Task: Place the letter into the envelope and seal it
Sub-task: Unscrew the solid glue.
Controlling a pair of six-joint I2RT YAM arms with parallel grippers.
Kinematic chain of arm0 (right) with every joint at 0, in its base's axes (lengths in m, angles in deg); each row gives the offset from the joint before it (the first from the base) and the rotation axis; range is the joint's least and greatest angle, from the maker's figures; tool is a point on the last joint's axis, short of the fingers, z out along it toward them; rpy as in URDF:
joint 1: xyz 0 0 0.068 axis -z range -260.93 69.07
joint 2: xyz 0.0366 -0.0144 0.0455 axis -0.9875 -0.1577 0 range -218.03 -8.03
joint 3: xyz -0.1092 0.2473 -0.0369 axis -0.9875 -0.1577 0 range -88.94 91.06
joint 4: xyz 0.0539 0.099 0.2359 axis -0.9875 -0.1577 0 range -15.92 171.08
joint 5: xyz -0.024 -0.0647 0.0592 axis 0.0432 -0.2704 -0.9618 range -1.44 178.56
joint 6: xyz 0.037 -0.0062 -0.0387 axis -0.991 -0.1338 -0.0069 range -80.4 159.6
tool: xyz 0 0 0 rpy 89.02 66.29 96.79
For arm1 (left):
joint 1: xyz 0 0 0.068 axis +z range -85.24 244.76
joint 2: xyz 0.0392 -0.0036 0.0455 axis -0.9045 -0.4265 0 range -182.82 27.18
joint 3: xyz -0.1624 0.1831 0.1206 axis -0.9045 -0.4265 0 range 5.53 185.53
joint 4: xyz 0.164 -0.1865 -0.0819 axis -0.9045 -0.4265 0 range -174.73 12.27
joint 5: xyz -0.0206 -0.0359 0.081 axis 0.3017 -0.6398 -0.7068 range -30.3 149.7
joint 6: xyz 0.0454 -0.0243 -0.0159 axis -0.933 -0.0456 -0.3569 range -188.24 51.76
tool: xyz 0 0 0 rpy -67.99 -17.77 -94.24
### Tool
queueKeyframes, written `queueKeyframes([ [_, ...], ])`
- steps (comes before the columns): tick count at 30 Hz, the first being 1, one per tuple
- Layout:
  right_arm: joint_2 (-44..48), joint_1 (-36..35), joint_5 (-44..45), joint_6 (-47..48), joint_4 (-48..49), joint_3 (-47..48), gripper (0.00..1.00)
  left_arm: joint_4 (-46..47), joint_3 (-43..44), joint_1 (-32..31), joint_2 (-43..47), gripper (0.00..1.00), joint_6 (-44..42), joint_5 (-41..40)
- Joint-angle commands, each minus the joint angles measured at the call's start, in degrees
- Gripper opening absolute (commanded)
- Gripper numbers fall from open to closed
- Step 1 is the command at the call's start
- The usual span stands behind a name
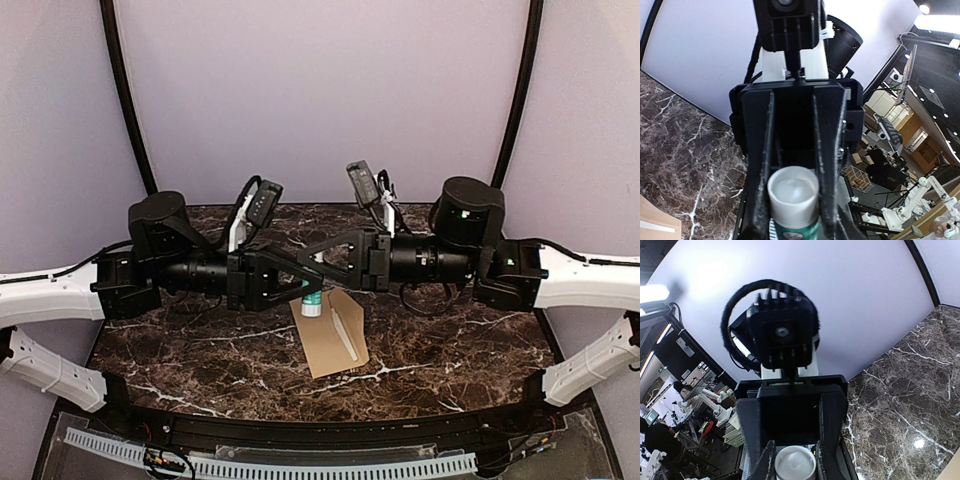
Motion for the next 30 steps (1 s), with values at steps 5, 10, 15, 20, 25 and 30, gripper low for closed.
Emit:
queueKeyframes([
  [5,4.93,-0.58,8.5,-0.12,-1.4,-0.46,0.14,2.32,-1.22,-0.55,0.5,0.67,0.53,0.87],
  [10,6.09,-0.63,9.98,-0.05,-2.07,0.05,0.14,1.42,-1.35,-1.58,-0.21,0.69,0.59,1.25],
  [15,6.18,-0.63,9.76,-0.38,-2.02,0.1,0.14,2.76,-0.9,-2.34,-1.15,0.58,1.07,1.47],
  [20,6.25,-0.59,9.63,-0.85,-1.7,-0.19,0.14,3.84,-0.24,-2.78,-2.54,0.45,0.89,1.77],
  [25,6.34,-0.57,9.76,-1.06,-1.52,-0.23,0.14,4.31,0.03,-2.94,-3.21,0.37,1.0,1.71],
  [30,6.2,-0.59,9.76,-1.32,-1.35,-0.53,0.14,4.97,-0.2,-2.97,-2.96,0.37,1.03,1.28],
])
